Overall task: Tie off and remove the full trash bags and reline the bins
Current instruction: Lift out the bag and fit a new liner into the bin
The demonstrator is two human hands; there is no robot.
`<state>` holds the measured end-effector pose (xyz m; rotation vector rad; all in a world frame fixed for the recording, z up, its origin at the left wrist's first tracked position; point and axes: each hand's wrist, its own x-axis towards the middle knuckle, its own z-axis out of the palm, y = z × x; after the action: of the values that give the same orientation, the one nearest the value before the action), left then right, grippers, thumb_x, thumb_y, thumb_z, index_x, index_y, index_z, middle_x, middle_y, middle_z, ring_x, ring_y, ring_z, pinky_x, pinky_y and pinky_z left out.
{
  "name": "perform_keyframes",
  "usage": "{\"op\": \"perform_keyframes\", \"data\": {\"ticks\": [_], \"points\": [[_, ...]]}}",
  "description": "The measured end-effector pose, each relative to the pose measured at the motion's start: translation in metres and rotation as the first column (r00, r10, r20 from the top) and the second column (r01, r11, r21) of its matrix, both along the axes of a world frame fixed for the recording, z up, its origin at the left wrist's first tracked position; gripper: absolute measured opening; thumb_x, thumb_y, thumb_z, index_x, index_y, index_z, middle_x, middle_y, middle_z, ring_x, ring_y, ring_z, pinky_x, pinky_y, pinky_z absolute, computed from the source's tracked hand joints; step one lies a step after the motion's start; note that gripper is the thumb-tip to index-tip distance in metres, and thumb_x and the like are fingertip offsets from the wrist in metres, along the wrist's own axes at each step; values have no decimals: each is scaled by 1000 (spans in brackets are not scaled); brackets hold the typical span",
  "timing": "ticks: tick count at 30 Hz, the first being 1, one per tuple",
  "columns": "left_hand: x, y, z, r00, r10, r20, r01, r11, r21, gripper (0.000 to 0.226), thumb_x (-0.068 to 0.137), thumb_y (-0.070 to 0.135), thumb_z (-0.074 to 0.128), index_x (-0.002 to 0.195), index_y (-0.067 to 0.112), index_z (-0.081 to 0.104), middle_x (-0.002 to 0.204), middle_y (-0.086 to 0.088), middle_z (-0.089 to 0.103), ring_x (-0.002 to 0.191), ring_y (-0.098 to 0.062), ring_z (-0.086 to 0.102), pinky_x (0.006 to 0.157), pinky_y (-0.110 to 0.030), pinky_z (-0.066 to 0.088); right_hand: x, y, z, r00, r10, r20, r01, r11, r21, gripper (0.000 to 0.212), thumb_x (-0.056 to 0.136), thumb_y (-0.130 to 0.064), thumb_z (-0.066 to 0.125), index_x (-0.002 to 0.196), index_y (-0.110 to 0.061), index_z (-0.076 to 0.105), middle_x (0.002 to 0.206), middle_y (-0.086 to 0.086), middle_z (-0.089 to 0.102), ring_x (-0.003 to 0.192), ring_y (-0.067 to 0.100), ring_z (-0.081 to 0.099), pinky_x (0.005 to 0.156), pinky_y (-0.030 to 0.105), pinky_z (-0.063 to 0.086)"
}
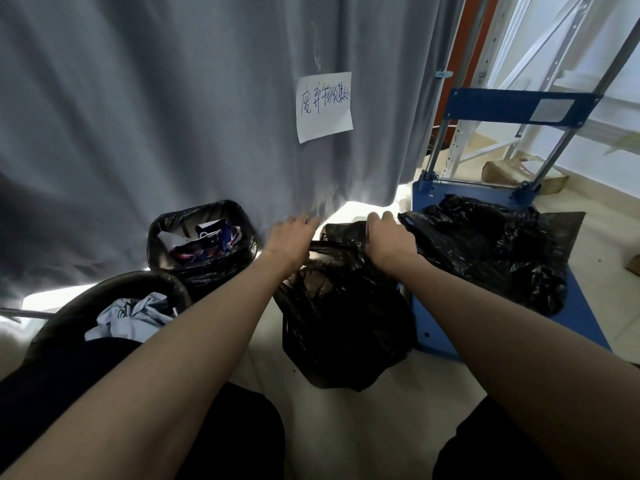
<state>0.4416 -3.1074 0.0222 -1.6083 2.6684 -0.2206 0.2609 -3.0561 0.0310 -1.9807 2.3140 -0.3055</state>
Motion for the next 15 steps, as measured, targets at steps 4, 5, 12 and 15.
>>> {"op": "perform_keyframes", "data": {"ticks": [4,5,12,15], "points": [[-2,1,0,998,-49,-45,45,995,-91,57,78,-3,65,128,13,42,119,-9,51,105,-34,57,73,-40,41,13,-1,7,973,154,172,-164,985,48,15,83,-10,55,98,-12,57,104,12,61,96,35,60,84,43,51],[-3,1,0,996,-58,-61,55,997,-61,57,78,-4,65,128,12,43,118,-10,53,104,-36,58,71,-39,39,17,0,5,963,168,209,-193,976,104,14,86,-14,53,97,-12,61,105,14,63,97,36,61,87,44,51],[-2,3,-12,988,-150,-27,152,976,155,19,89,6,54,107,11,60,114,-11,61,105,-34,60,84,-42,49,10,2,-21,974,218,55,-223,899,377,26,87,-24,64,109,-11,65,114,15,60,106,34,59,92,40,50],[2,-1,-24,992,-129,-2,126,967,222,25,91,10,54,114,12,62,115,-13,62,109,-33,59,90,-43,49,3,0,-32,980,201,18,-190,888,420,28,89,-21,59,113,-9,66,113,16,61,104,36,60,89,39,51]]}}
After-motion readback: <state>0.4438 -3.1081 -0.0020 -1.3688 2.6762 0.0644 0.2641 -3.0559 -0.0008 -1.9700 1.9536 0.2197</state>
